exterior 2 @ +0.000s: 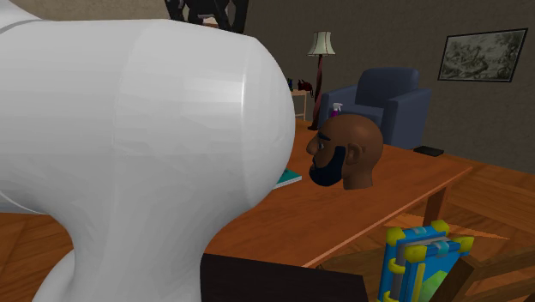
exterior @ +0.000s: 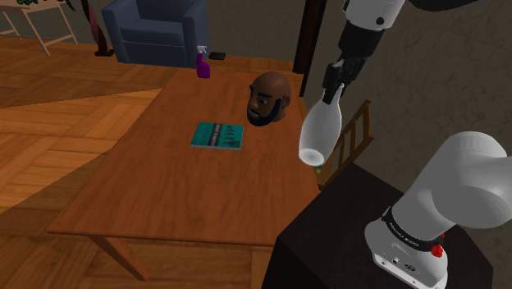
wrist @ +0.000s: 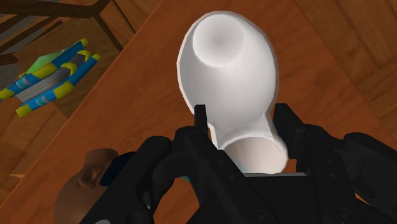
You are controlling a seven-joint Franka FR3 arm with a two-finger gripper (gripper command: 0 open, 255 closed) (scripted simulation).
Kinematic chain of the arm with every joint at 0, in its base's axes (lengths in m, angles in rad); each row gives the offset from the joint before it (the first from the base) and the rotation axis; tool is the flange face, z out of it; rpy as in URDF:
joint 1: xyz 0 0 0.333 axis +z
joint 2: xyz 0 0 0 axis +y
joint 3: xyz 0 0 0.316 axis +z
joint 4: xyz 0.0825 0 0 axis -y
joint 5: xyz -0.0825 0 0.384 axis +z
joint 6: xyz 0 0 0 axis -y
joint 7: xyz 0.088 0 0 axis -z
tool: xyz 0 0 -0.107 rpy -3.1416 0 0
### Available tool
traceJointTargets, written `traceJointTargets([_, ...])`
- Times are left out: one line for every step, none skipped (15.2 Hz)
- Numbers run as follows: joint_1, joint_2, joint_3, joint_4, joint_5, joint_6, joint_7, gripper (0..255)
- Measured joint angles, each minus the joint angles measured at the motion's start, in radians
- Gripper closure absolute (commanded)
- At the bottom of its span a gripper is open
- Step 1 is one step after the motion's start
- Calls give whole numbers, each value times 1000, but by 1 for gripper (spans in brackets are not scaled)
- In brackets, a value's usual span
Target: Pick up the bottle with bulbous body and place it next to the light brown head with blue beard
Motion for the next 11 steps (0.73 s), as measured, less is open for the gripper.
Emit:
traceJointTargets([0, 5, 0, 17, 0, -12, 1, 255])
traceJointTargets([0, 9, 0, 32, 0, -24, 0, 255])
traceJointTargets([0, 8, -1, 44, -1, -36, 0, 255])
traceJointTargets([-1, 16, -1, 62, -1, -46, 0, 255])
traceJointTargets([-1, 17, -1, 77, -1, -60, -1, 255])
traceJointTargets([-1, 19, -2, 91, -2, -72, -1, 255])
traceJointTargets([-2, 20, -3, 105, -2, -85, -2, 255])
traceJointTargets([-2, 29, -3, 124, -3, -95, -2, 255])
traceJointTargets([-2, 29, -4, 138, -3, -109, -2, 255])
traceJointTargets([-3, 31, -4, 152, -4, -121, -3, 255])
traceJointTargets([-3, 34, -5, 167, -4, -133, -3, 255])
